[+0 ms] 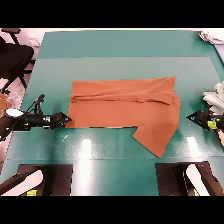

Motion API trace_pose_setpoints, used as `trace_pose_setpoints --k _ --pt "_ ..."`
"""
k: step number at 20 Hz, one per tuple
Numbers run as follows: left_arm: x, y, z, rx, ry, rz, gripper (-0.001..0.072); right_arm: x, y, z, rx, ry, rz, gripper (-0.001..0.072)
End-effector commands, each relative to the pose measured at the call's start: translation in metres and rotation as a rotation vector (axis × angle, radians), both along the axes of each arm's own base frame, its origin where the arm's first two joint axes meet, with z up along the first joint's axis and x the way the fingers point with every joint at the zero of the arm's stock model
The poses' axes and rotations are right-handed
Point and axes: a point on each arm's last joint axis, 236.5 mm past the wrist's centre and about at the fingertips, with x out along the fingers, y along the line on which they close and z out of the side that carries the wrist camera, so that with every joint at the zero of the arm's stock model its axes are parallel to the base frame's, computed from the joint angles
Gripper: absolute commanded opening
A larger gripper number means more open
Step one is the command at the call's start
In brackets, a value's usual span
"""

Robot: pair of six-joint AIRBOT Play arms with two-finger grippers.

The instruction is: Fold the shirts.

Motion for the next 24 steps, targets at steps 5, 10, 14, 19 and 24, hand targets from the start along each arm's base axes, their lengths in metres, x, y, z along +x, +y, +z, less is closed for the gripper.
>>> trace_pose_setpoints --k 5,10,14,19,24 --pt "-0.001 0.002 -0.004 0.013 -0.003 -0.013 0.0414 0.002 -0.002 0.000 -0.006 -0.008 -0.005 0.0439" --pt "-0.002 0.002 -0.004 0.016 -0.007 -0.020 0.0062 0.002 -0.002 0.000 -0.007 -0.008 -0.006 0.0439" --pt "0.001 0.000 -0.002 0.014 -0.033 -0.040 0.0024 0.003 -0.003 0.001 -0.012 -0.013 -0.009 0.0439" --pt "0.007 -0.005 0.005 -0.013 -0.065 -0.041 0.0023 -0.012 0.002 -0.009 0.058 0.073 -0.019 0.0442" --pt "0.005 -0.007 0.006 -0.019 -0.059 -0.048 0.0024 -0.017 0.007 -0.042 0.167 0.200 -0.020 0.0467"
